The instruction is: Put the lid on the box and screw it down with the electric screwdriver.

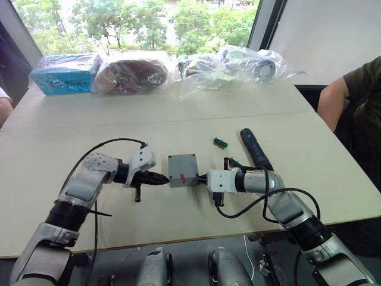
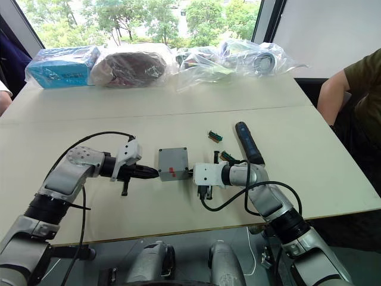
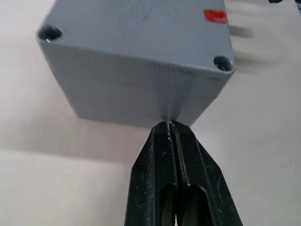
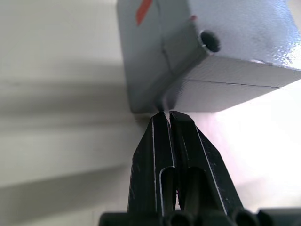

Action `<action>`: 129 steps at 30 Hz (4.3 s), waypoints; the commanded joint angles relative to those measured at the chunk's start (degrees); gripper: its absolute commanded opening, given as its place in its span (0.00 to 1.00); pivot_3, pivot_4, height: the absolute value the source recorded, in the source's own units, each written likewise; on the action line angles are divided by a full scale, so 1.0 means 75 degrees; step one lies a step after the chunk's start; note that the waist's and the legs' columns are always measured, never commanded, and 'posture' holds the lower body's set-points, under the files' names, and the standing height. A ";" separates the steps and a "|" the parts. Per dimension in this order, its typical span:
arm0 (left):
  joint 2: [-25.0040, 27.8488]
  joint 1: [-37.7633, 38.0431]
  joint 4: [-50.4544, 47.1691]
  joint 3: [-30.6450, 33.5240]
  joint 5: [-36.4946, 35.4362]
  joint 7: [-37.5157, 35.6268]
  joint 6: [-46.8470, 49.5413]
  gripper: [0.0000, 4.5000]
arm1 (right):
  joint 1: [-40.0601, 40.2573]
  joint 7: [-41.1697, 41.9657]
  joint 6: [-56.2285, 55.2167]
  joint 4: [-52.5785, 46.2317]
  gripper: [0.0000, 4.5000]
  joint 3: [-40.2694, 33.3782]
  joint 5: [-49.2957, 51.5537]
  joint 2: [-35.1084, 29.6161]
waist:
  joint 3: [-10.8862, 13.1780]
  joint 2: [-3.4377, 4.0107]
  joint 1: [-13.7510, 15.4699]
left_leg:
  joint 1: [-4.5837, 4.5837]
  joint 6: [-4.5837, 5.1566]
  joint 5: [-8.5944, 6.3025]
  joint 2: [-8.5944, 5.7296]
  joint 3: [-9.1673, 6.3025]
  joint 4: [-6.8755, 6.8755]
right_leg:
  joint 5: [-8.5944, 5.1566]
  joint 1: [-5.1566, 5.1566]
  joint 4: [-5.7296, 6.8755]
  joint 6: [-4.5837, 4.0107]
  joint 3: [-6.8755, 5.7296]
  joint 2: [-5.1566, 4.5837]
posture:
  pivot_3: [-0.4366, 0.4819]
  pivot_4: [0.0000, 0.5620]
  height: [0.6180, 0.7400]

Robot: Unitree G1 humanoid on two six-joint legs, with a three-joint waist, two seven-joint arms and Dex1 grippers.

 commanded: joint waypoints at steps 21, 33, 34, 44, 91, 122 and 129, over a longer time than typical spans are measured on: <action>0.0723 -0.0928 -0.2991 0.1682 -0.2551 0.0681 0.2175 0.00 | 0.1320 -0.0999 0.5473 -0.3297 0.90 -0.3751 0.2584 -0.0294 | 0.0013 0.0002 0.0037 | -0.0017 -0.0002 -0.0001 0.0003 0.0001 -0.0005 | -0.0002 -0.0012 -0.0008 -0.0005 -0.0002 -0.0006 | 0.48 0.27 1.00; 0.0594 -0.1031 -0.3064 0.1177 -0.2435 0.0686 0.1893 0.00 | 0.0988 -0.1501 0.6358 -0.2597 0.90 -0.3505 0.3248 -0.0064 | 0.0014 0.0004 0.0009 | -0.0017 -0.0002 -0.0001 0.0003 0.0002 -0.0008 | -0.0002 -0.0015 -0.0012 -0.0004 0.0000 0.0002 | 0.48 0.27 1.00; 0.0608 -0.1008 -0.3083 0.1181 -0.2452 0.0690 0.1899 0.00 | 0.0934 -0.1543 0.6381 -0.2524 0.90 -0.3514 0.3306 -0.0026 | 0.0014 0.0004 0.0012 | -0.0017 -0.0002 -0.0001 0.0004 0.0002 -0.0008 | -0.0002 -0.0015 -0.0012 -0.0004 0.0000 0.0002 | 0.48 0.27 1.00; 0.0650 -0.0897 -0.3084 0.1124 -0.2312 0.0758 0.1690 0.00 | 0.0598 -0.1651 0.5934 -0.1709 0.78 -0.3296 0.3335 -0.0037 | 0.0015 0.0005 0.0008 | -0.0018 -0.0002 -0.0001 0.0004 0.0003 -0.0010 | -0.0003 -0.0015 -0.0013 -0.0004 0.0001 0.0002 | 0.48 0.27 1.00; 0.1417 0.0500 -0.3113 0.1455 -0.1903 0.0919 0.1206 0.00 | -0.2383 -0.0964 0.6126 -0.1527 0.02 -0.0969 0.4139 0.0173 | 0.0026 0.0016 0.0004 | -0.0133 -0.0001 0.0000 0.0001 0.0010 -0.0004 | 0.0007 -0.0131 -0.0005 0.0006 0.0002 -0.0005 | 0.48 0.27 1.00; 0.1443 0.0767 -0.3417 0.1527 -0.1939 0.1149 0.1316 0.00 | -0.2297 -0.0486 0.5388 -0.0785 0.02 -0.0600 0.3360 0.0403 | 0.0026 0.0016 -0.0001 | -0.0131 -0.0001 0.0000 0.0007 0.0010 -0.0004 | 0.0017 -0.0133 0.0001 0.0023 -0.0002 0.0004 | 0.48 0.27 1.00; 0.1431 0.0711 -0.3395 0.1507 -0.1922 0.1172 0.1335 0.00 | -0.2087 -0.0380 0.5324 -0.0673 0.02 -0.0439 0.3232 0.0453 | 0.0025 0.0016 -0.0005 | -0.0130 -0.0001 0.0000 0.0007 0.0010 -0.0004 | 0.0018 -0.0132 0.0002 0.0025 -0.0001 0.0005 | 0.48 0.27 1.00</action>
